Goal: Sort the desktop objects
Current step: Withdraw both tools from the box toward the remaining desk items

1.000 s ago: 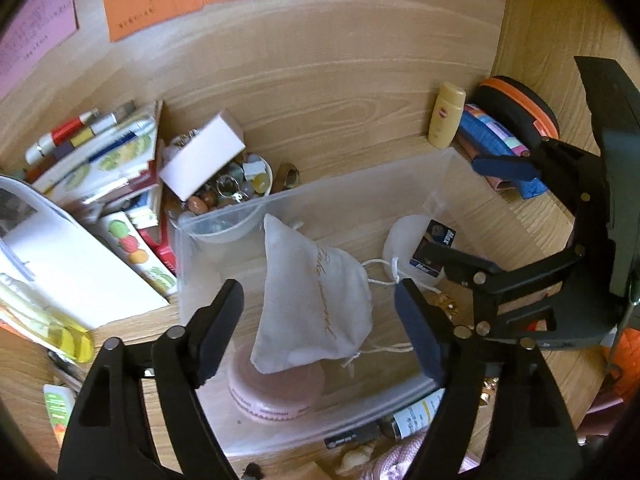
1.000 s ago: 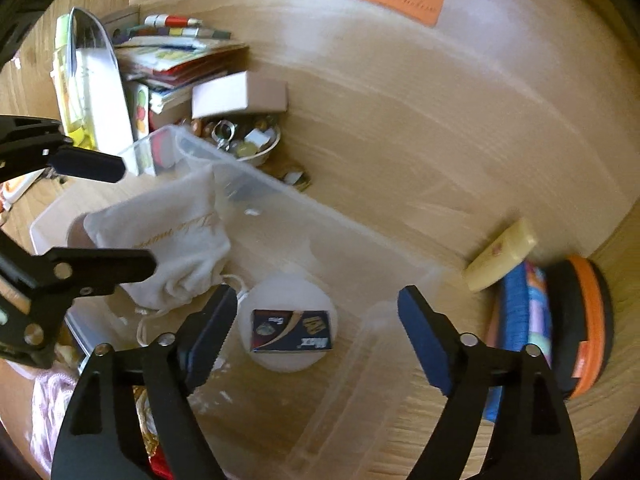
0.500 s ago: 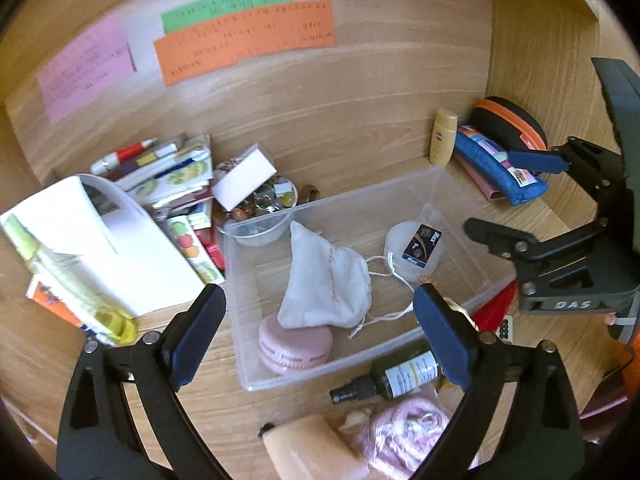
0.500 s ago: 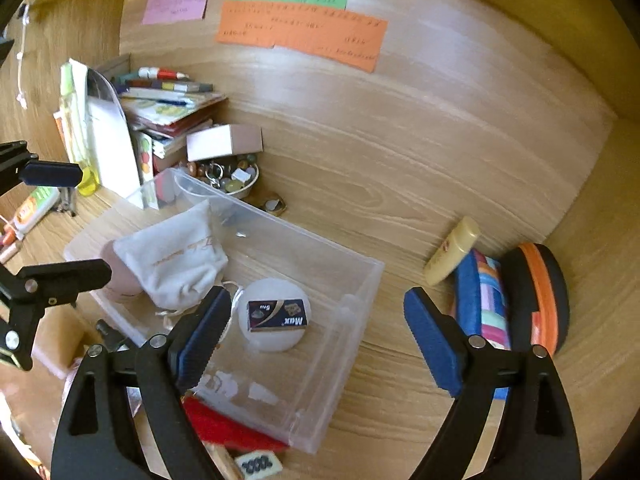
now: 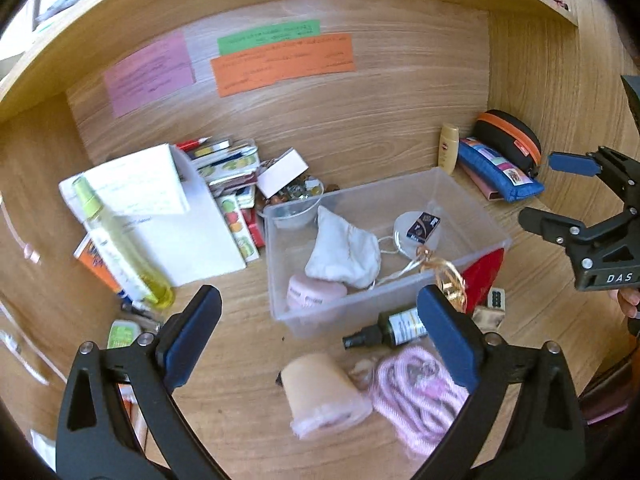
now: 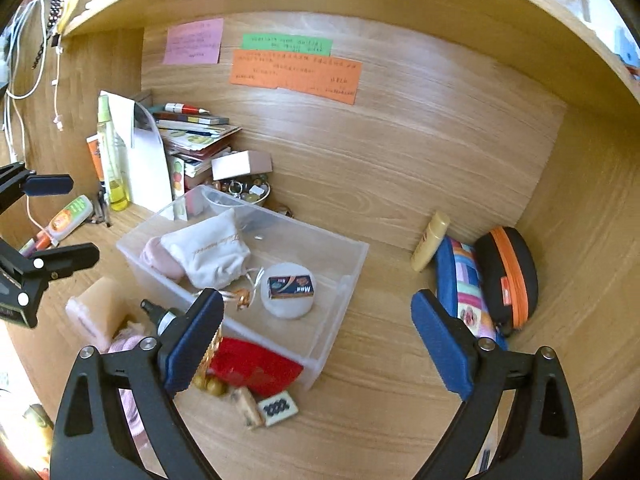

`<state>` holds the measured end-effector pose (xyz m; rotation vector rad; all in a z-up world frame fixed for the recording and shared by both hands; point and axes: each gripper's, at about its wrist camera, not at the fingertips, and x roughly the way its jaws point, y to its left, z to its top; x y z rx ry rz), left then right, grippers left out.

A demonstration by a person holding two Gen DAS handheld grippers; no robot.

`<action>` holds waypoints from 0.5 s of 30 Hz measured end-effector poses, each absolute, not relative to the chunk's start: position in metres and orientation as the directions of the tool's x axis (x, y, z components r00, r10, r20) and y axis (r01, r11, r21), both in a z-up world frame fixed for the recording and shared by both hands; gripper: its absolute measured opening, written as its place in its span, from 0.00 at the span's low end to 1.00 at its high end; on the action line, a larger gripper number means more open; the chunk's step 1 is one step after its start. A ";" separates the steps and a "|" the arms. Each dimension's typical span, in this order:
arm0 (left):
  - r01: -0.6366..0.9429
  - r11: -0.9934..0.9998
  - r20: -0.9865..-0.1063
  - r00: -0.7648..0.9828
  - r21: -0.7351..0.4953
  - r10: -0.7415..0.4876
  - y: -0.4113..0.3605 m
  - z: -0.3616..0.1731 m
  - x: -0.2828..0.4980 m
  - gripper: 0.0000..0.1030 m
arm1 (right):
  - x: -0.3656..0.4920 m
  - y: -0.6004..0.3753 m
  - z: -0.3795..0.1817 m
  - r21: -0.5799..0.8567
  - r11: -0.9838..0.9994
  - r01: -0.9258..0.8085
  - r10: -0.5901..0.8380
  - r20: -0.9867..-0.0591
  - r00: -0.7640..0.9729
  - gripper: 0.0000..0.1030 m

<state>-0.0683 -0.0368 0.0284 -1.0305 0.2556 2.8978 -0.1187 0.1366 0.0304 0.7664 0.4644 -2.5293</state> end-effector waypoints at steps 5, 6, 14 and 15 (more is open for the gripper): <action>-0.074 -0.990 -0.627 -0.779 0.122 -0.019 -0.049 0.022 -0.044 0.97 | -0.100 0.147 0.024 -0.189 -0.844 0.502 -0.318 -0.578 -0.752 0.91; -0.068 -0.991 -0.627 -0.779 0.118 -0.021 -0.052 0.019 -0.040 0.97 | -0.097 0.149 0.022 -0.193 -0.845 0.499 -0.314 -0.577 -0.754 0.91; -0.035 -0.996 -0.670 -0.742 0.086 -0.031 -0.065 -0.016 -0.022 0.98 | -0.079 0.164 -0.002 -0.185 -0.855 0.484 -0.297 -0.590 -0.751 0.92; -0.033 -0.996 -0.679 -0.734 0.079 -0.030 -0.065 -0.022 -0.021 0.98 | -0.078 0.166 -0.007 -0.180 -0.857 0.483 -0.295 -0.597 -0.746 0.92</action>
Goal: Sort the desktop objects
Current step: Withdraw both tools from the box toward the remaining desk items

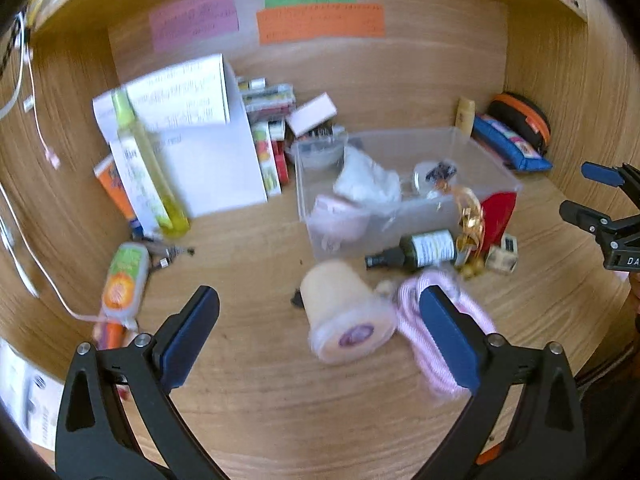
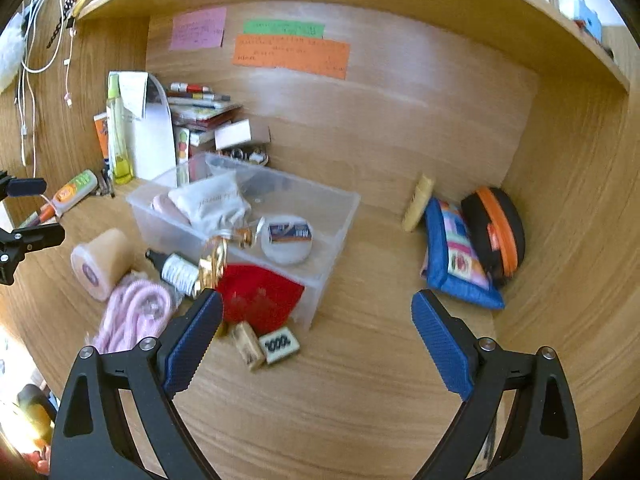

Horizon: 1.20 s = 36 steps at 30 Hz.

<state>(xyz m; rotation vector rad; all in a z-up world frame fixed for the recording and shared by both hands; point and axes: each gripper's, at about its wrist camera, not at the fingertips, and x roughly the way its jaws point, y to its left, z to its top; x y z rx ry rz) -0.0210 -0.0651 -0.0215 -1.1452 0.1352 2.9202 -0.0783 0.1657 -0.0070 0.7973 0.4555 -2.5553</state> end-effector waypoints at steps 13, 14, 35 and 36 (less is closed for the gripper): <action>0.024 -0.998 -0.772 -0.634 -0.057 0.028 -0.068 -0.081 -0.044 0.98 | -0.102 0.181 -0.077 -0.056 -0.874 0.483 -0.272 -0.767 -0.581 0.92; 0.033 -0.997 -0.774 -0.632 -0.064 0.029 -0.068 -0.082 -0.047 0.98 | -0.104 0.180 -0.079 -0.056 -0.872 0.487 -0.271 -0.771 -0.576 0.92; 0.104 -0.990 -0.787 -0.617 -0.091 0.008 -0.098 -0.093 -0.041 0.99 | -0.111 0.122 -0.086 -0.120 -0.735 0.668 -0.334 -0.792 -0.511 0.49; 0.097 -0.991 -0.786 -0.618 -0.096 0.015 -0.096 -0.093 -0.042 0.99 | -0.110 0.122 -0.087 -0.131 -0.732 0.669 -0.326 -0.794 -0.512 0.48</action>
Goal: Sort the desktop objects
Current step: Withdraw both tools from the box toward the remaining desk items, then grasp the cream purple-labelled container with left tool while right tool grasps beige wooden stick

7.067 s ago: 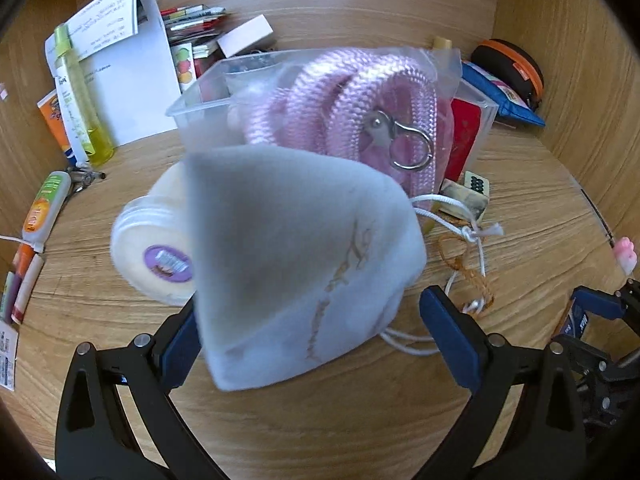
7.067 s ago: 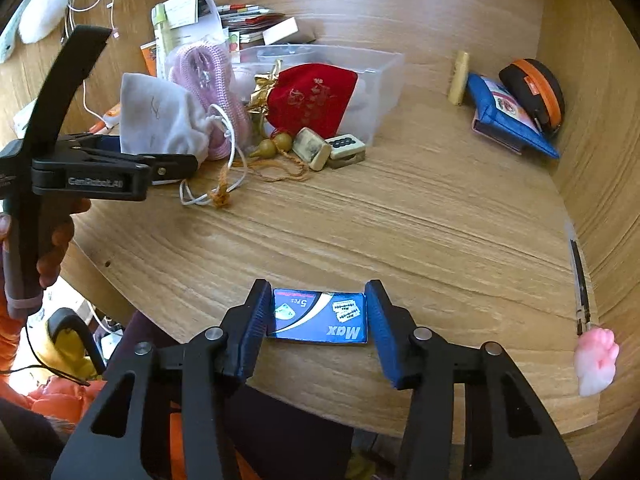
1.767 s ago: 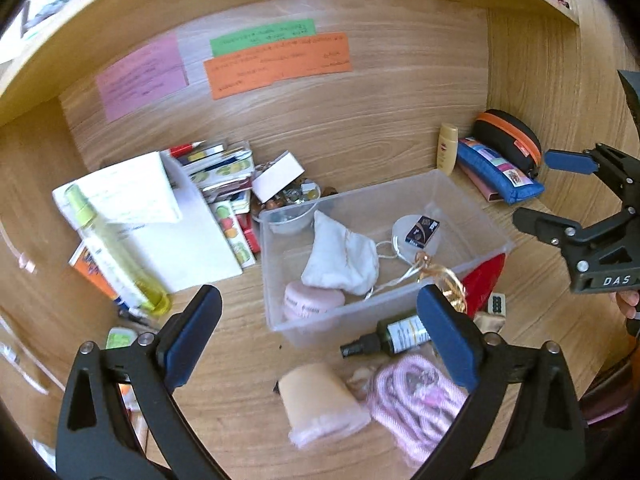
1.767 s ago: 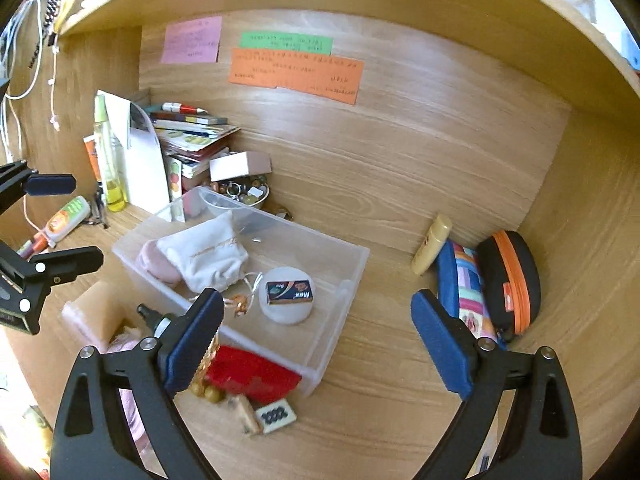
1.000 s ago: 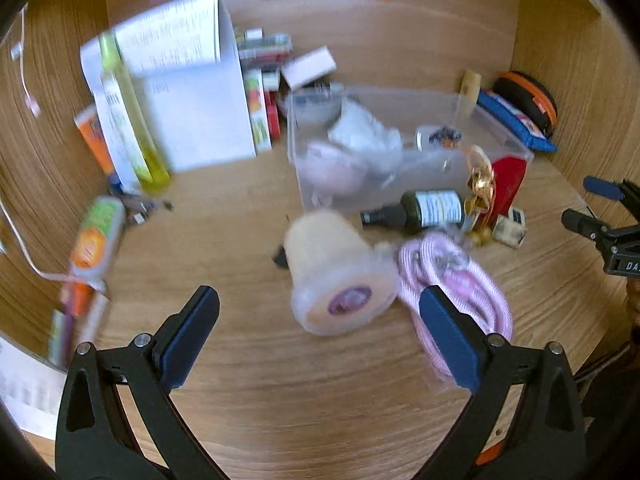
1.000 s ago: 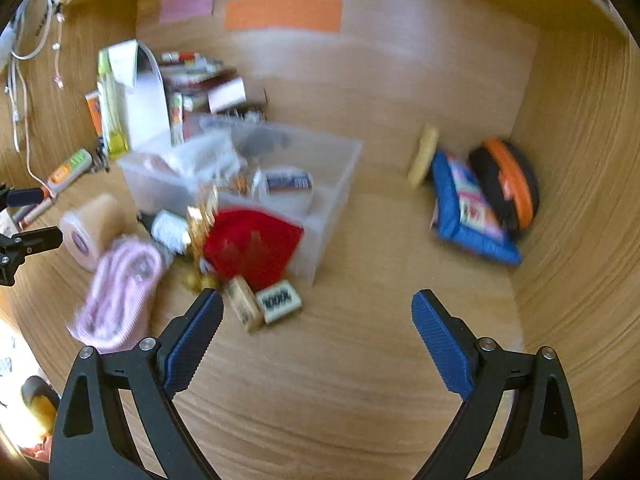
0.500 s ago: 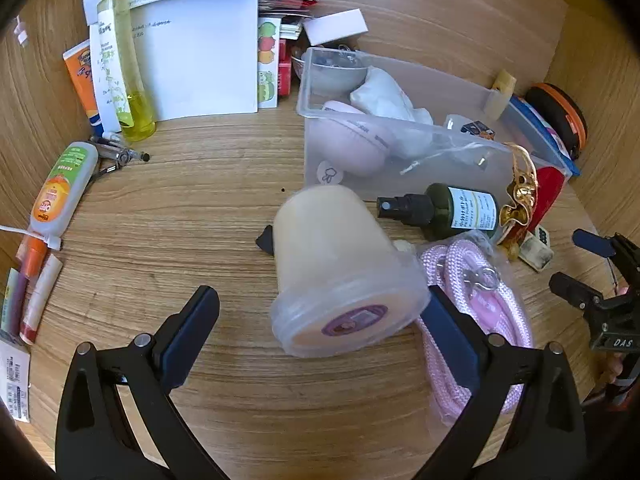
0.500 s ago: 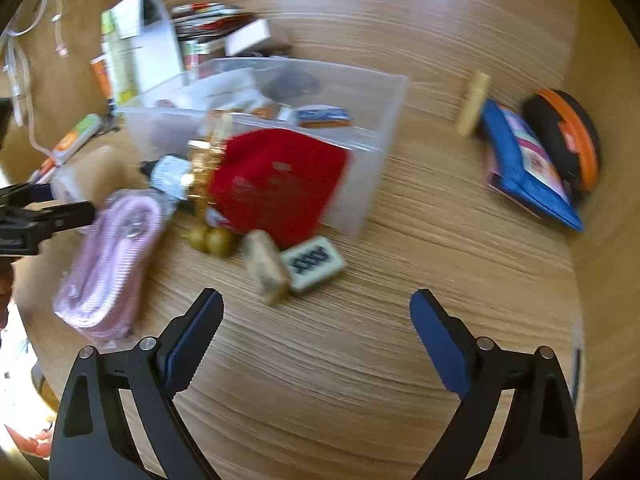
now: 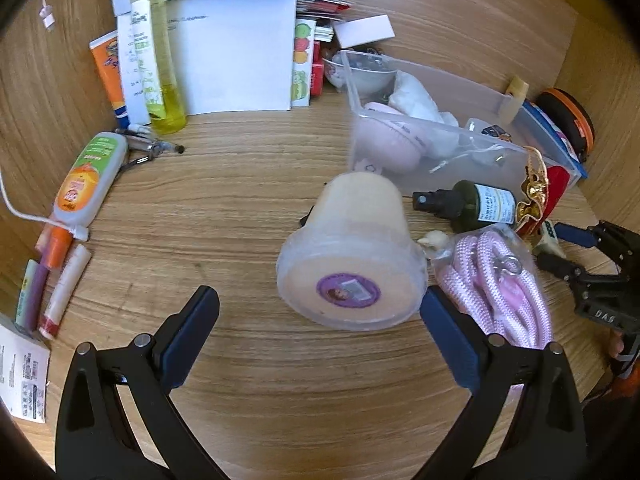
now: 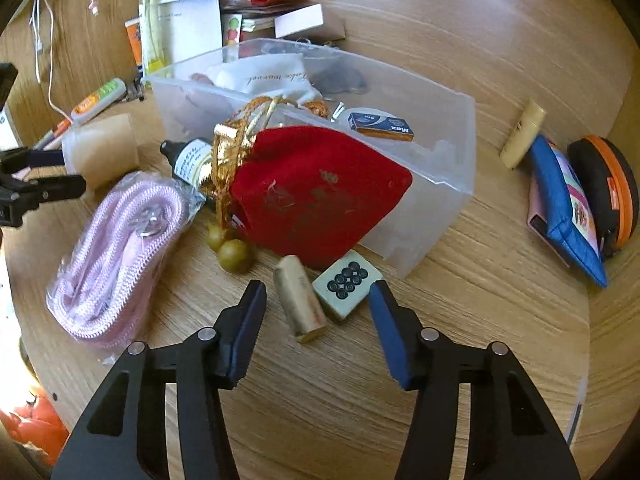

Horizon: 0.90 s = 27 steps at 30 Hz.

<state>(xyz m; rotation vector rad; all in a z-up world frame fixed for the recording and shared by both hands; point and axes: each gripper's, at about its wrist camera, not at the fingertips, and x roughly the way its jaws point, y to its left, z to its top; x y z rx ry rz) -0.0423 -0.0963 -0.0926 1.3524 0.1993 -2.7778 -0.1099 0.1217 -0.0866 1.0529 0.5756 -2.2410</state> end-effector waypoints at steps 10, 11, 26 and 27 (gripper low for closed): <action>0.047 -0.990 -0.797 -0.599 -0.134 0.080 -0.084 -0.099 -0.073 0.99 | -0.102 0.137 -0.089 -0.058 -0.732 0.679 -0.352 -0.820 -0.451 0.24; 0.047 -0.990 -0.797 -0.598 -0.133 0.078 -0.085 -0.099 -0.074 0.99 | -0.101 0.138 -0.089 -0.045 -0.732 0.680 -0.361 -0.821 -0.443 0.22; 0.053 -0.994 -0.799 -0.600 -0.098 0.047 -0.083 -0.110 -0.082 0.82 | -0.109 0.111 -0.095 -0.021 -0.689 0.724 -0.408 -0.815 -0.411 0.10; 0.062 -0.995 -0.795 -0.606 -0.074 0.021 -0.082 -0.109 -0.081 0.77 | -0.109 0.111 -0.096 -0.024 -0.694 0.720 -0.404 -0.814 -0.416 0.10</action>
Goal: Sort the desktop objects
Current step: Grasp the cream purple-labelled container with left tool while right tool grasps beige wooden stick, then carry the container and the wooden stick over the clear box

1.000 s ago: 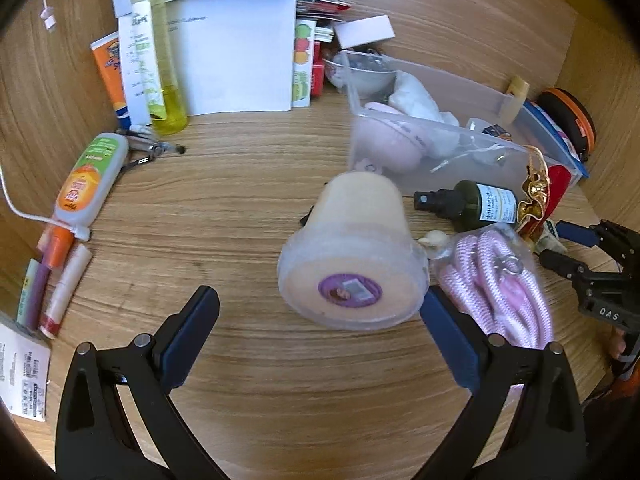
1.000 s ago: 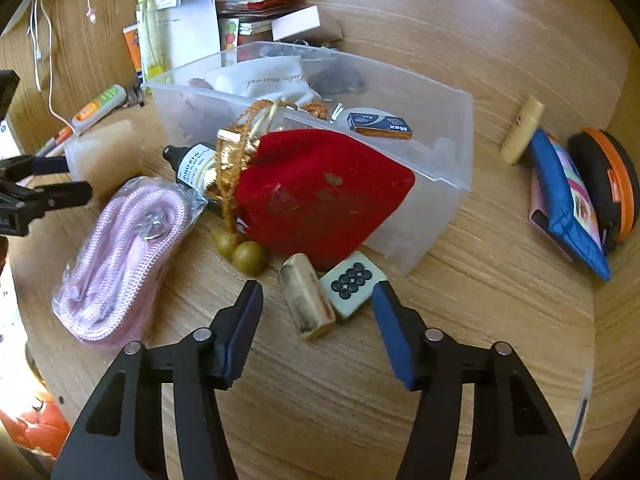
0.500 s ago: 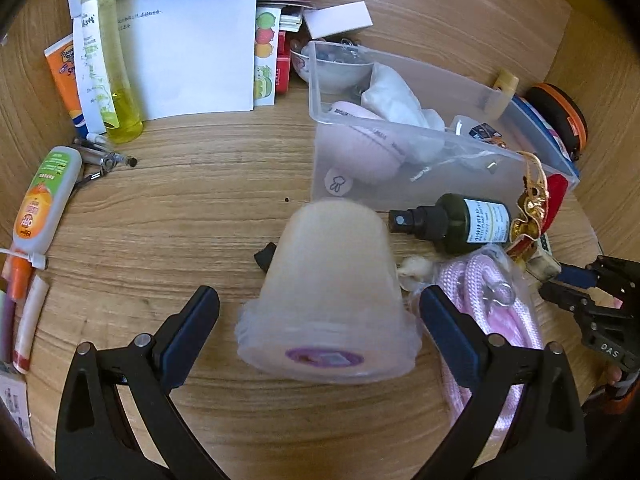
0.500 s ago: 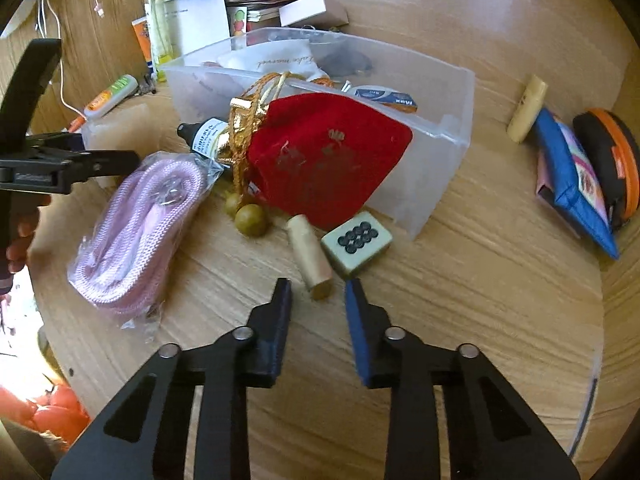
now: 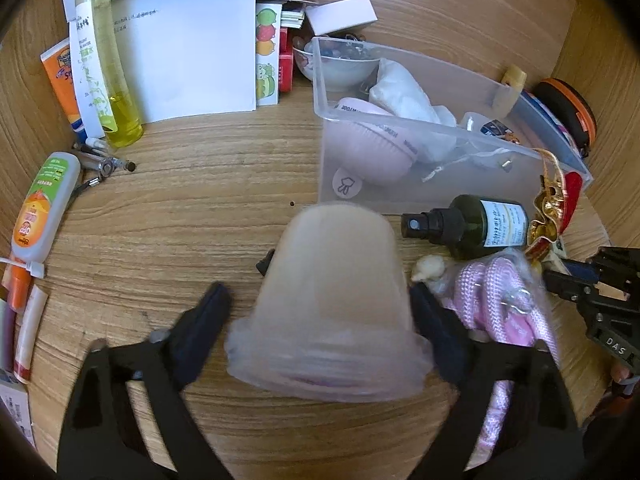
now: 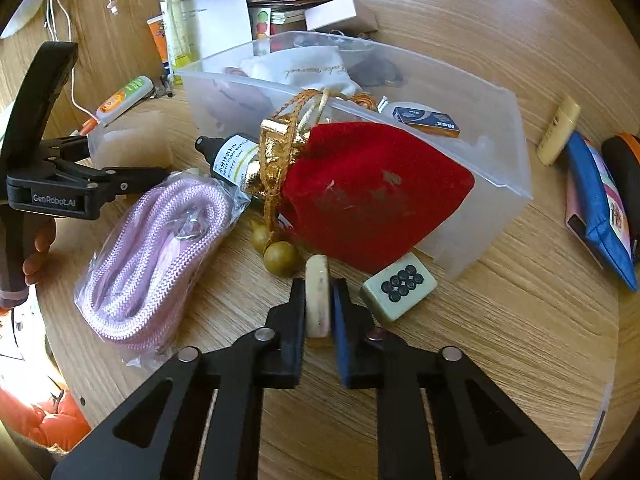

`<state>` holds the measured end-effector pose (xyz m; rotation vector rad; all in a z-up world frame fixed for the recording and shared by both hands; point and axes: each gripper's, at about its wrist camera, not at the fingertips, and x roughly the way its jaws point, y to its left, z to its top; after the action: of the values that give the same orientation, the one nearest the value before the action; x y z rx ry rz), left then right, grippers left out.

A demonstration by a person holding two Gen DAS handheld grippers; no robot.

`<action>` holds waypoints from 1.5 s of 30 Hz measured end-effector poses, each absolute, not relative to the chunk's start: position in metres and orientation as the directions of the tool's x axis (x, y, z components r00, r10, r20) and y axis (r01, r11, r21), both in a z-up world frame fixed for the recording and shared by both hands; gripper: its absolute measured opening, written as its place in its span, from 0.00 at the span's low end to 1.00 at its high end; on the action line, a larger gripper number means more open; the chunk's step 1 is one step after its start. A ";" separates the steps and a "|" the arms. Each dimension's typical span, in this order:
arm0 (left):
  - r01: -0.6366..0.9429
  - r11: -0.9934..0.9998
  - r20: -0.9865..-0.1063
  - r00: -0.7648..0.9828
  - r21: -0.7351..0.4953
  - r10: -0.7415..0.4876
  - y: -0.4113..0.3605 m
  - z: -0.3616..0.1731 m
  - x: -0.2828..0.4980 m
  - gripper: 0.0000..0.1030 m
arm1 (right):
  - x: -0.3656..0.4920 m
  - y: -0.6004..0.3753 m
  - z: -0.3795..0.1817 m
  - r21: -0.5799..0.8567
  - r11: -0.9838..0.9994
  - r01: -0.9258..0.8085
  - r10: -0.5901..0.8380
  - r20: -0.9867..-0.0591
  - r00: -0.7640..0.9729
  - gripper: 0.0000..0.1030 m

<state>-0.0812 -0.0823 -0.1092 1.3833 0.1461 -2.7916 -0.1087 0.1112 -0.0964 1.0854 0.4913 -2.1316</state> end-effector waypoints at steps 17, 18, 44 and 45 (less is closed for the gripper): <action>0.117 -0.977 -0.739 -0.671 -0.180 0.056 -0.094 -0.101 -0.066 0.67 | -0.104 0.145 -0.067 0.062 -0.753 0.655 -0.466 -0.753 -0.464 0.09; 0.118 -0.975 -0.734 -0.677 -0.187 0.059 -0.094 -0.100 -0.064 0.67 | -0.104 0.146 -0.064 0.061 -0.754 0.654 -0.468 -0.749 -0.469 0.09; 0.085 -0.983 -0.654 -0.755 -0.161 0.042 -0.078 -0.042 -0.060 0.66 | -0.117 0.148 -0.019 0.067 -0.742 0.667 -0.525 -0.676 -0.517 0.10; 0.081 -0.984 -0.652 -0.757 -0.162 0.045 -0.078 -0.038 -0.061 0.66 | -0.118 0.148 -0.018 0.063 -0.744 0.666 -0.523 -0.675 -0.520 0.10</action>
<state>-0.0614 -0.0778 -0.0376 1.0879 0.2819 -2.9133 -0.1184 0.1478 -0.0178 0.9078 0.2649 -2.2501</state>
